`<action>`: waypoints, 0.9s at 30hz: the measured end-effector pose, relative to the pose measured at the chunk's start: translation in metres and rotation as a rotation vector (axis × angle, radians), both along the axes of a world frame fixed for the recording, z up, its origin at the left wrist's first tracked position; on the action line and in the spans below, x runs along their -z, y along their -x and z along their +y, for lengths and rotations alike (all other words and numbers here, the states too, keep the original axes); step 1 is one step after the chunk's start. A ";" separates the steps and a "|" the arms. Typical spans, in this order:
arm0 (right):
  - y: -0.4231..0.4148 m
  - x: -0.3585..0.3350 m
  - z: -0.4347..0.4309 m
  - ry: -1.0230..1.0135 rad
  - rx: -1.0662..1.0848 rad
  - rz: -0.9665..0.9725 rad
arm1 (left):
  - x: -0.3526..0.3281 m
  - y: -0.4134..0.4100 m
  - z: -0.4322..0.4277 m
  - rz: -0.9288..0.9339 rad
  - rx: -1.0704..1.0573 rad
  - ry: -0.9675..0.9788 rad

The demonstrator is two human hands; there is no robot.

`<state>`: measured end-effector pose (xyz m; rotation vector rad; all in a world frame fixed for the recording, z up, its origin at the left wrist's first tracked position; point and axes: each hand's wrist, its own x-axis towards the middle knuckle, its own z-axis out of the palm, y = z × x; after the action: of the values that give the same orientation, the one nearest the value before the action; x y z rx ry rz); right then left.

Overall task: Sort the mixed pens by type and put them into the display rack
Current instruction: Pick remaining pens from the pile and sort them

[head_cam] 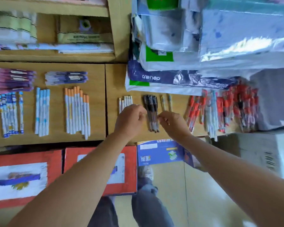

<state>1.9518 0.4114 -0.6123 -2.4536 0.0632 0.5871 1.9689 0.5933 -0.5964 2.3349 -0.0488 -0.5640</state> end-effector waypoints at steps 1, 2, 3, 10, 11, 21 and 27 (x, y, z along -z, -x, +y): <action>0.006 0.000 -0.016 0.015 0.034 0.001 | -0.001 0.003 -0.014 -0.008 0.043 0.003; 0.012 0.001 -0.031 0.030 0.070 0.008 | -0.001 0.006 -0.028 -0.009 0.088 0.002; 0.017 0.003 -0.044 0.041 0.105 0.024 | -0.002 0.009 -0.039 -0.005 0.132 -0.001; 0.049 0.017 -0.093 0.257 0.157 0.066 | 0.009 0.014 -0.093 0.006 0.462 -0.097; 0.050 0.019 -0.096 0.275 0.176 0.059 | 0.011 0.013 -0.098 0.006 0.508 -0.136; 0.035 0.043 -0.112 0.310 0.015 0.001 | 0.037 0.003 -0.132 0.037 0.728 -0.327; 0.033 0.053 -0.134 0.249 -0.037 -0.092 | 0.047 0.004 -0.142 -0.054 0.646 -0.408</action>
<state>1.9184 0.2772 -0.6657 -2.7252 0.0568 0.5077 1.9649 0.4514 -0.6433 2.7204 -0.8026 -0.8851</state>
